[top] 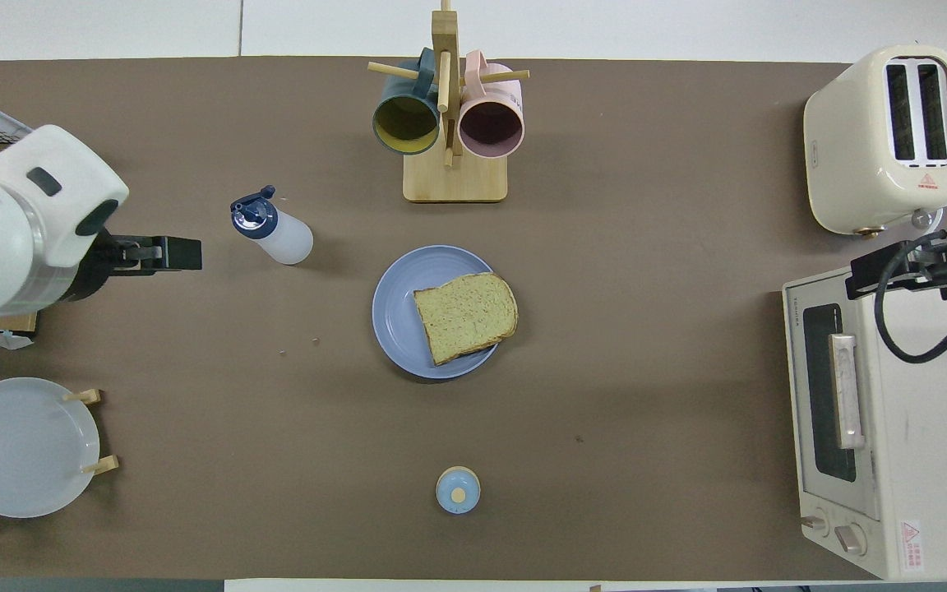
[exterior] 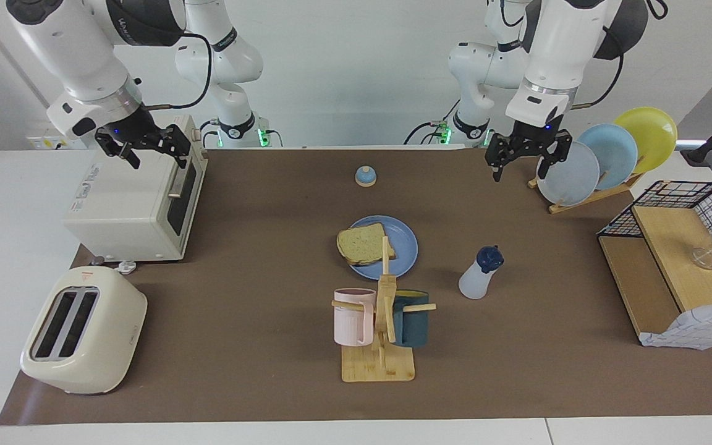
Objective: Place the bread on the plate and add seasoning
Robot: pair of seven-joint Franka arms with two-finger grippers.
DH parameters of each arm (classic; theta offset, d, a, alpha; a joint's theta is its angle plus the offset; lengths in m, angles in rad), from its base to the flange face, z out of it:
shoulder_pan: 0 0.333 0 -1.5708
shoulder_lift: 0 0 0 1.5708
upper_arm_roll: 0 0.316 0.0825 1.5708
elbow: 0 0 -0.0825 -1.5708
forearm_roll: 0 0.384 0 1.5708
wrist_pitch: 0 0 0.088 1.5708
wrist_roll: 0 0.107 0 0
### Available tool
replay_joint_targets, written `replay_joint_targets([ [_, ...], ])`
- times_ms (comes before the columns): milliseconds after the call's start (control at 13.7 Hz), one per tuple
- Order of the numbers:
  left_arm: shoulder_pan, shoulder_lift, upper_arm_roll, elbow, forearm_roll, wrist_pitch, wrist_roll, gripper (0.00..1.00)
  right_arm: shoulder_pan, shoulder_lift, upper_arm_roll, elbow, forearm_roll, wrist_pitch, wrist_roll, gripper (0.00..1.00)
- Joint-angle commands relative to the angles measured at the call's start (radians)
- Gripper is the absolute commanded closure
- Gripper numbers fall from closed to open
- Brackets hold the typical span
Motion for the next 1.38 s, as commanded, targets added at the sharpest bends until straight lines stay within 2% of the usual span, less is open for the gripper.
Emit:
replay_joint_targets([
  [0,0.076,0.067,-0.005,0.113,-0.032,-0.082,0.007,0.00,-0.010,0.000,0.006,0.008,0.003,-0.010,-0.017,0.00],
  [364,0.159,0.065,-0.026,0.113,-0.045,-0.105,0.020,0.00,-0.012,0.000,0.006,0.008,0.005,-0.010,-0.017,0.00],
  [655,0.319,0.056,-0.176,0.072,-0.057,-0.129,0.117,0.00,-0.012,0.000,0.006,0.008,0.005,-0.010,-0.017,0.00],
  [801,0.325,0.048,-0.186,0.038,-0.060,-0.125,0.123,0.00,-0.010,0.000,0.006,0.008,0.005,-0.010,-0.017,0.00],
  [1019,0.316,0.076,-0.183,0.105,-0.143,-0.154,0.119,0.00,-0.010,0.000,0.006,0.008,0.005,-0.010,-0.017,0.00],
  [1310,0.297,0.071,-0.184,0.099,-0.160,-0.185,0.120,0.00,-0.010,0.000,0.006,0.008,0.005,-0.010,-0.019,0.00],
])
